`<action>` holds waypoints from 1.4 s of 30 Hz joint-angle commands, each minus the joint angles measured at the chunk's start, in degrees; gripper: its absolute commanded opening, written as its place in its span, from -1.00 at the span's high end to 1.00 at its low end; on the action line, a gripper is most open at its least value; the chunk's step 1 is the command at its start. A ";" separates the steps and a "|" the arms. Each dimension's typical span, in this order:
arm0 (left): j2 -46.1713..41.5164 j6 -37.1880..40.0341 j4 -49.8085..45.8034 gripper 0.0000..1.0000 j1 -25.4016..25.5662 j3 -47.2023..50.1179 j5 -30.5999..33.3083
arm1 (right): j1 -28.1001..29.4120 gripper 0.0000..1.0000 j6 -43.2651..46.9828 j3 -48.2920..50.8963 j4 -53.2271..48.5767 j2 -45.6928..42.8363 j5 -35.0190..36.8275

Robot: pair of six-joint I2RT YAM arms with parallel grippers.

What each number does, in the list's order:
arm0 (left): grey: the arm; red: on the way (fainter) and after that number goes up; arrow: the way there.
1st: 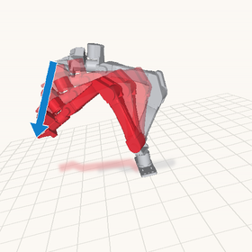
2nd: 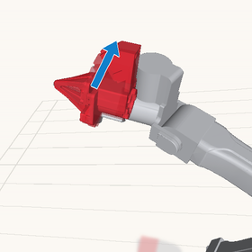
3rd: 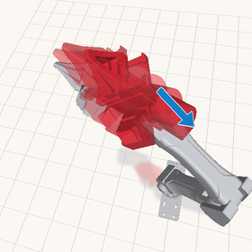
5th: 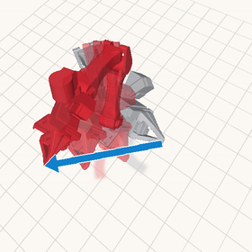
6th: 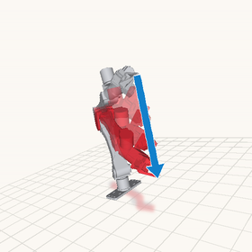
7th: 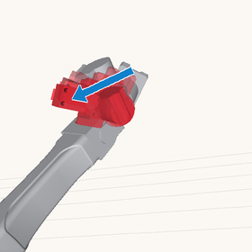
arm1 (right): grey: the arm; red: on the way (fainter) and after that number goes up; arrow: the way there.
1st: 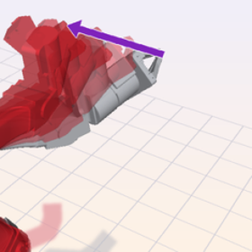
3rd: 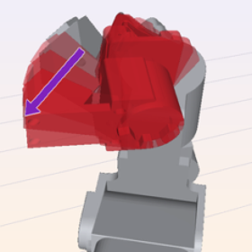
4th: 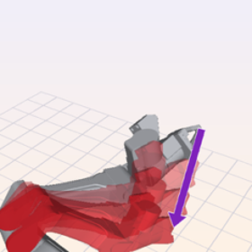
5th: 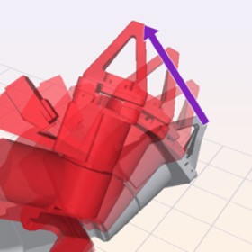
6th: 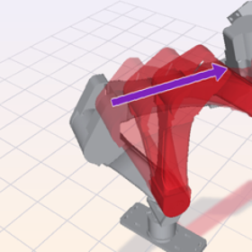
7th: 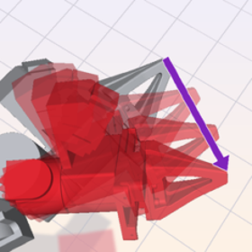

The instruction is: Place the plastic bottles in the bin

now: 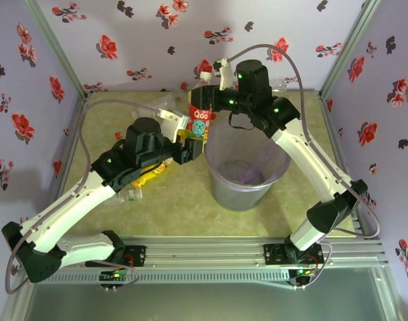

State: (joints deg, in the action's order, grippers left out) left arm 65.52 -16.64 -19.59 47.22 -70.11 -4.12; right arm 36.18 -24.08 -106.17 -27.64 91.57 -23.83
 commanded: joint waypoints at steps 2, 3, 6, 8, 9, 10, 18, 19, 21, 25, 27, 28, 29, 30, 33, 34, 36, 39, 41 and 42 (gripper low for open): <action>-1.18 0.66 2.56 -0.99 0.24 0.12 4.22 | -1.80 0.06 0.40 -2.93 2.90 -1.66 0.16; -1.34 0.32 1.51 -0.99 0.23 0.22 5.50 | -2.67 0.09 0.26 -3.72 2.99 -1.57 0.18; -2.67 -1.32 -0.54 -0.99 0.15 1.61 8.30 | -5.52 0.14 0.25 -4.57 3.73 -2.50 0.52; -4.10 -3.21 -2.09 -0.99 -0.25 3.25 9.88 | -7.63 0.15 0.84 -4.47 3.53 -3.66 0.70; -4.90 -4.51 -3.41 -0.99 -0.83 4.09 10.75 | -8.64 0.15 1.32 -4.33 2.71 -4.39 0.77; -5.57 -5.87 -4.86 -0.99 -1.52 4.82 11.25 | -9.43 0.16 1.80 -4.32 1.76 -5.12 0.78; -9.60 -19.84 -26.12 -0.99 -15.95 12.00 11.70 | -10.34 0.30 14.68 -2.15 -16.14 -11.97 2.93; -10.39 -21.26 -27.48 -0.99 -17.52 13.10 11.78 | -10.34 0.33 16.02 -1.06 -18.11 -12.96 3.35; -12.70 -24.47 -29.48 -0.99 -21.00 15.95 11.68 | -10.34 0.36 18.54 1.97 -21.79 -15.12 4.47; -14.90 -26.72 -32.23 -0.99 -26.62 20.24 8.61 | -10.34 0.40 21.61 8.49 -25.71 -18.63 8.61; -14.62 -27.70 -32.63 -0.99 -29.22 22.08 6.85 | -10.34 0.42 22.99 11.33 -26.95 -19.42 10.15; -14.43 -28.21 -32.62 -0.99 -30.12 22.81 6.55 | -10.34 0.43 23.42 12.46 -27.45 -19.45 10.70; -14.37 -29.09 -32.62 -0.99 -31.30 23.71 6.37 | -10.30 0.43 23.70 13.45 -27.88 -19.36 11.24; -14.35 -30.18 -32.62 -0.99 -32.43 24.39 6.31 | -10.34 0.43 23.79 14.37 -28.14 -19.28 11.59; -14.28 -35.40 -32.42 -0.99 -36.27 26.51 6.31 | -10.34 0.44 23.31 18.18 -27.25 -19.73 10.89; -14.36 -37.13 -32.16 -0.99 -37.43 27.25 6.16 | -10.34 0.44 22.81 19.84 -26.27 -20.15 9.85; -14.79 -39.12 -30.85 -0.99 -39.05 28.73 5.51 | -10.26 0.42 22.10 23.25 -23.77 -21.09 7.75; -15.84 -42.44 -28.66 -0.99 -41.41 30.81 5.33 | -10.26 0.40 22.05 28.51 -20.29 -22.04 6.10; -16.51 -44.49 -27.23 -0.99 -43.31 32.31 5.27 | -10.26 0.39 22.14 31.04 -18.76 -22.00 5.69; -16.80 -45.54 -26.34 -0.99 -44.16 33.22 5.20 | -10.26 0.38 22.06 32.01 -18.28 -21.66 5.39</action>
State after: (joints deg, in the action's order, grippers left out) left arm 50.09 -56.47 -48.36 5.19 -38.74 1.83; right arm 25.61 -2.52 -76.40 -49.28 70.98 -16.27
